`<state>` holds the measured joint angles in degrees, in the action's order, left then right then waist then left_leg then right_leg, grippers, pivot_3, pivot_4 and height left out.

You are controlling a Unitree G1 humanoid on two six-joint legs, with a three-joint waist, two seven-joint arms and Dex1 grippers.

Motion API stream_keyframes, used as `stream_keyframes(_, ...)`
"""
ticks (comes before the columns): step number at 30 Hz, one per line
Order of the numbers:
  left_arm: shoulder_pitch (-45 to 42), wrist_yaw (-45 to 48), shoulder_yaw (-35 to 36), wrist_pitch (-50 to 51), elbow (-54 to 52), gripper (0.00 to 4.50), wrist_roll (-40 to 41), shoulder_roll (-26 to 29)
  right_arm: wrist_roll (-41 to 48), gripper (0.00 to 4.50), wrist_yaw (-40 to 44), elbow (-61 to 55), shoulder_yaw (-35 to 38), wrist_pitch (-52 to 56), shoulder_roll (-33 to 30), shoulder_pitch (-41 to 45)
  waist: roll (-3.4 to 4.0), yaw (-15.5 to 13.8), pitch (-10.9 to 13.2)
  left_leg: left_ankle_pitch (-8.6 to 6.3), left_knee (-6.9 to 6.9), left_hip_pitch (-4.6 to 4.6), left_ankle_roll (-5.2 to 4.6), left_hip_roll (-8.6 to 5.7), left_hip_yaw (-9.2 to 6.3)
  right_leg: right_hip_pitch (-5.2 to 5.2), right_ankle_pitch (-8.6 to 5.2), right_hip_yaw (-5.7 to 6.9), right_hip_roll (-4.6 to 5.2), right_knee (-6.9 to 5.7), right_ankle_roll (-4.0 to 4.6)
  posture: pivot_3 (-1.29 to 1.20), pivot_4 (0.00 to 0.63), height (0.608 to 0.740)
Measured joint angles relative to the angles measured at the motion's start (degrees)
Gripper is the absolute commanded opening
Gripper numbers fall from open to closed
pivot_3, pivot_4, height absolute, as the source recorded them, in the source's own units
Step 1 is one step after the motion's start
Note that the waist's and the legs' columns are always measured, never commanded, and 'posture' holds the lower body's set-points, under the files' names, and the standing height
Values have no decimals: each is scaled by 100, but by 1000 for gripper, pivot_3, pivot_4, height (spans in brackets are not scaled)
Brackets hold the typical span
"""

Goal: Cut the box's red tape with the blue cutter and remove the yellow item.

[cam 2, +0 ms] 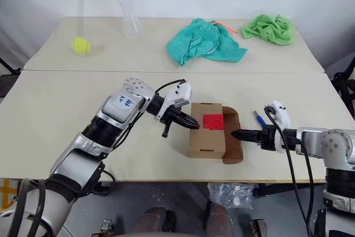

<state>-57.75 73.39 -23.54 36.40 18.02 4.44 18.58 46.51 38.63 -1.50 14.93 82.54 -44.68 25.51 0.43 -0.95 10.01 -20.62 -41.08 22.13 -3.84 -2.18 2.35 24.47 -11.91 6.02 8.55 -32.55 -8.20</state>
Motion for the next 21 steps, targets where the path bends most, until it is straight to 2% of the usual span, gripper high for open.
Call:
stream_keyframes(11, 142, -9, 8, 166, -363, 0, 48, 205, -2, 4476, 330, 127, -394, -49, 64, 235, 1, 15, -1, -1, 1, 0, 4, 0, 0, 2, 0, 0, 1, 1, 1, 0, 150, 740)
stream_keyframes(21, 224, -74, 32, 169, -458, 0, 103, 244, 12, 4476, 3, -335, -261, 117, 141, 211, 3, 6, -1, -1, 1, 1, 6, 0, -1, 3, 0, 0, 2, 1, 1, 0, 150, 740)
